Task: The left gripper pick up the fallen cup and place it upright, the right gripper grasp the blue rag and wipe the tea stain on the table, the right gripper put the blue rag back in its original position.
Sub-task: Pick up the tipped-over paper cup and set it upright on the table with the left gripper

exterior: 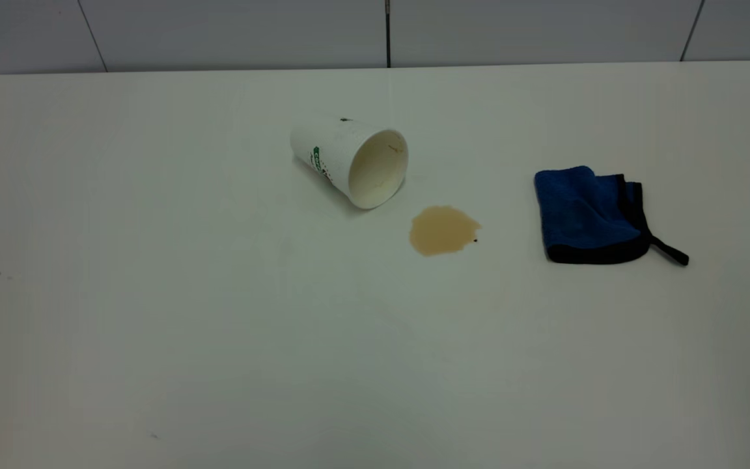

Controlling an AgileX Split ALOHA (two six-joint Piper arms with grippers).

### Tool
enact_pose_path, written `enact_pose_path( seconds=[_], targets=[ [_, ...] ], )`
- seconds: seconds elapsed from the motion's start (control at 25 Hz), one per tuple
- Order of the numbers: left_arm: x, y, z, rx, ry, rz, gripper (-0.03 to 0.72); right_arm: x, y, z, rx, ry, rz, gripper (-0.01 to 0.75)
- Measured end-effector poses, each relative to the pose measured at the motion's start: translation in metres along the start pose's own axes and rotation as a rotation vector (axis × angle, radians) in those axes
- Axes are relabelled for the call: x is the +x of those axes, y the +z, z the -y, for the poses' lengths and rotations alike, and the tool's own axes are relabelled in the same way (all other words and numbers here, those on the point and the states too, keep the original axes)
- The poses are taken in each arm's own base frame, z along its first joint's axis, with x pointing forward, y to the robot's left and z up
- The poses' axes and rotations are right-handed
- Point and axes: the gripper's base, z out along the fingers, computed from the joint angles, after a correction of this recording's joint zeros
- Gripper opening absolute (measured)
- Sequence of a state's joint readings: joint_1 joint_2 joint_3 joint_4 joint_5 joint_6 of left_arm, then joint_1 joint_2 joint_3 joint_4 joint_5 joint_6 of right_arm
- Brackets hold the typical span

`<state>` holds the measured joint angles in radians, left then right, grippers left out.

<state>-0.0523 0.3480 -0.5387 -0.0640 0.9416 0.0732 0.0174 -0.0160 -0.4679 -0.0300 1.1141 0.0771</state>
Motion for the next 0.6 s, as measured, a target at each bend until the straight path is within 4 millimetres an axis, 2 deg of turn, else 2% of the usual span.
enact_pose_path(
  seconds=[0.2, 0.4, 0.52, 0.6],
  targets=[
    [-0.051, 0.05, -0.006, -0.008, 0.014, -0.019, 0.592, 0.0, 0.0, 0.0, 0.0, 0.0, 0.0, 0.526],
    [-0.091, 0.112, -0.009, 0.001, -0.024, -0.014, 0.591, 0.0, 0.0, 0.0, 0.0, 0.0, 0.0, 0.526],
    [-0.115, 0.145, -0.002, 0.035, -0.009, -0.038, 0.591, 0.0, 0.0, 0.0, 0.0, 0.0, 0.0, 0.526],
    [-0.126, 0.169, 0.012, 0.075, 0.057, -0.08, 0.591, 0.0, 0.0, 0.0, 0.0, 0.0, 0.0, 0.526]
  ],
)
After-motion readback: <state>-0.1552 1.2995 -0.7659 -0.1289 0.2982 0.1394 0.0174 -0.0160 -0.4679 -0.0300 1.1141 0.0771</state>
